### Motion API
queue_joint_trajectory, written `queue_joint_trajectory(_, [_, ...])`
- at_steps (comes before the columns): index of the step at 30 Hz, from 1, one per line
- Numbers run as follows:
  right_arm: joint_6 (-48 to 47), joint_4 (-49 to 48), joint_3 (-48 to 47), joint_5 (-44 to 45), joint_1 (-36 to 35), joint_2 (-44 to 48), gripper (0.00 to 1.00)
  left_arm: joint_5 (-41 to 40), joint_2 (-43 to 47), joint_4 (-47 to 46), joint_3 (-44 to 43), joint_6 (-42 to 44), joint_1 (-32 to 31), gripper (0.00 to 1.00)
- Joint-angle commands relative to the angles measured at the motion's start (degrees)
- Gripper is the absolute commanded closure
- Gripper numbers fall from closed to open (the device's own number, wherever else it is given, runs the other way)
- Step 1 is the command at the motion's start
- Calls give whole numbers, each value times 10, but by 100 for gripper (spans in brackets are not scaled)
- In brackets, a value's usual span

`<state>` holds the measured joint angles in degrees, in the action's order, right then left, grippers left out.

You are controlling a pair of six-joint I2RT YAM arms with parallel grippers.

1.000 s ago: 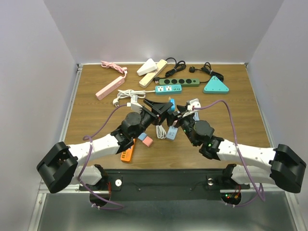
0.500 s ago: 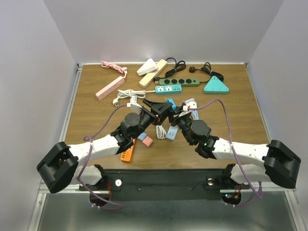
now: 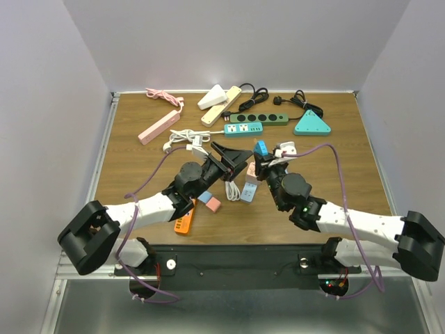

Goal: Insert the plug

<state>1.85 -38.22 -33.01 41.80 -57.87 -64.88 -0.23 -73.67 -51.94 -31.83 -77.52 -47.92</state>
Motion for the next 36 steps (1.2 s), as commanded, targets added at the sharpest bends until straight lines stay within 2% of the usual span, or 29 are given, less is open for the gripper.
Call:
queue_joint_trajectory(1, [60, 103, -30, 99, 4, 44, 100, 14, 33, 7, -8, 100, 8, 3])
queue_joint_trajectory(4, [96, 182, -33, 112, 5, 71, 100, -19, 58, 32, 3, 180, 10, 3])
queue_joint_trajectory(5, [102, 207, -32, 121, 5, 77, 100, -25, 67, 43, 2, 238, 10, 3])
queue_joint_trajectory(6, [118, 223, -31, 123, 5, 86, 100, -36, 69, 87, -9, 264, 10, 3])
queue_joint_trajectory(9, [152, 284, -38, 113, 6, 92, 100, -31, 47, 126, -27, 361, 9, 3])
queue_joint_trajectory(11, [190, 327, -45, 101, 8, 86, 100, -12, 14, 137, -38, 396, 9, 4])
queue_joint_trajectory(15, [237, 357, -38, 64, 28, 71, 100, 44, -50, 126, -61, 414, 8, 5])
queue_joint_trajectory(22, [285, 362, -9, -102, 156, 59, 100, 93, -125, 112, -82, 448, 8, 5])
queue_joint_trajectory(31, [290, 362, -7, -183, 202, -3, 100, 102, -182, 108, -79, 442, 5, 5])
queue_joint_trajectory(36, [289, 362, -9, -193, 214, -7, 100, 104, -203, 110, -71, 434, -6, 5])
